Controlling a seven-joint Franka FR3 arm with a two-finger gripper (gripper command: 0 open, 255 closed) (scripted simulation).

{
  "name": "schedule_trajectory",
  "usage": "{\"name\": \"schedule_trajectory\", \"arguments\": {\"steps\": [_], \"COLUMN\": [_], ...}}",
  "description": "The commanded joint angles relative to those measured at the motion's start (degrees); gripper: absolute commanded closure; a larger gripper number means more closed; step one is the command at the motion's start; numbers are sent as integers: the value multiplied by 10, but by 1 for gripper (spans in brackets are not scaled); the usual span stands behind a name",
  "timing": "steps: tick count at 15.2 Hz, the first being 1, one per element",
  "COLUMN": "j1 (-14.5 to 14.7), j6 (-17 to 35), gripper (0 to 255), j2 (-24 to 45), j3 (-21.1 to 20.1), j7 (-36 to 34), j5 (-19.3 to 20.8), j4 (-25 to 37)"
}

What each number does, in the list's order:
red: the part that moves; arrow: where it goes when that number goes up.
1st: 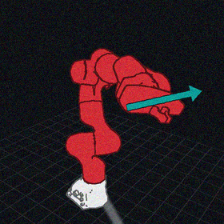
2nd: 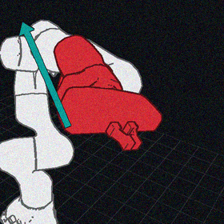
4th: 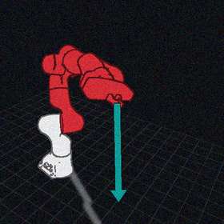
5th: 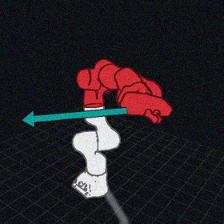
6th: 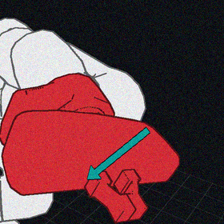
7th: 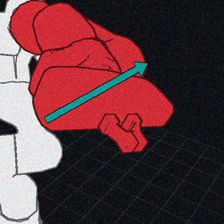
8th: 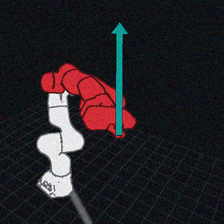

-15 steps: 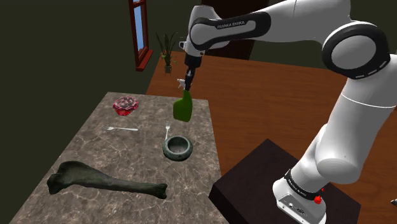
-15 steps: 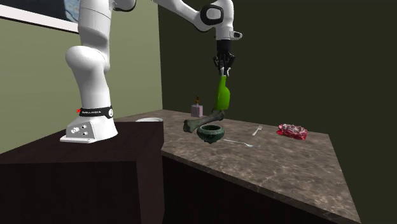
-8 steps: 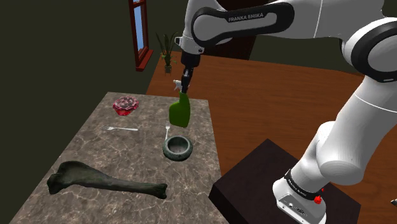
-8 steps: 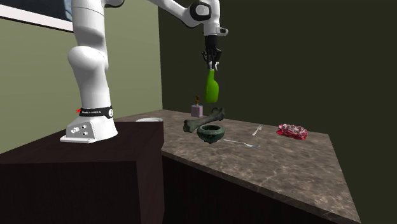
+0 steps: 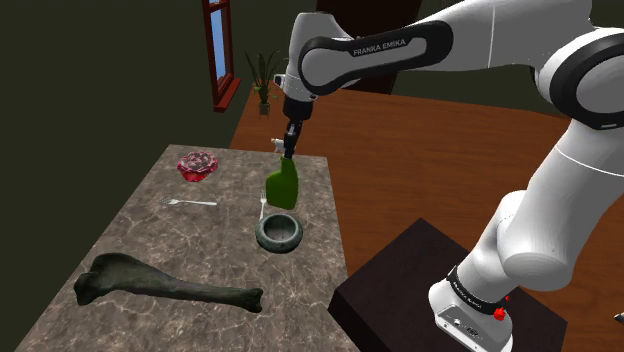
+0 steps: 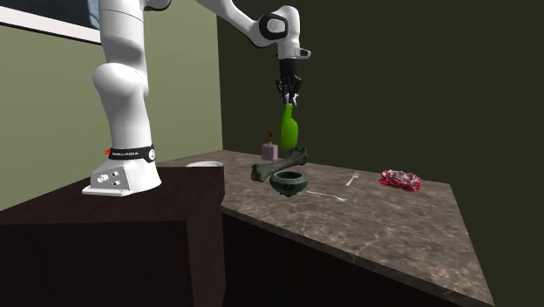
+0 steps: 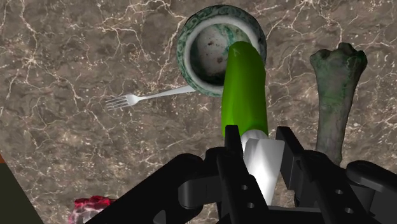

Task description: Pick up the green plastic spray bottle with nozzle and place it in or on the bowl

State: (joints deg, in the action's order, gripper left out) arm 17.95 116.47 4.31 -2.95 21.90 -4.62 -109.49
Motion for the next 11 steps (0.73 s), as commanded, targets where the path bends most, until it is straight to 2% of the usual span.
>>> {"name": "schedule_trajectory", "arguments": {"steps": [1, 11], "j1": [0, 1], "j6": [14, 87], "gripper": [255, 255], "j2": [4, 31], "j3": [0, -1], "j7": [1, 6], "j5": [0, -2], "j4": [-10, -55]}}
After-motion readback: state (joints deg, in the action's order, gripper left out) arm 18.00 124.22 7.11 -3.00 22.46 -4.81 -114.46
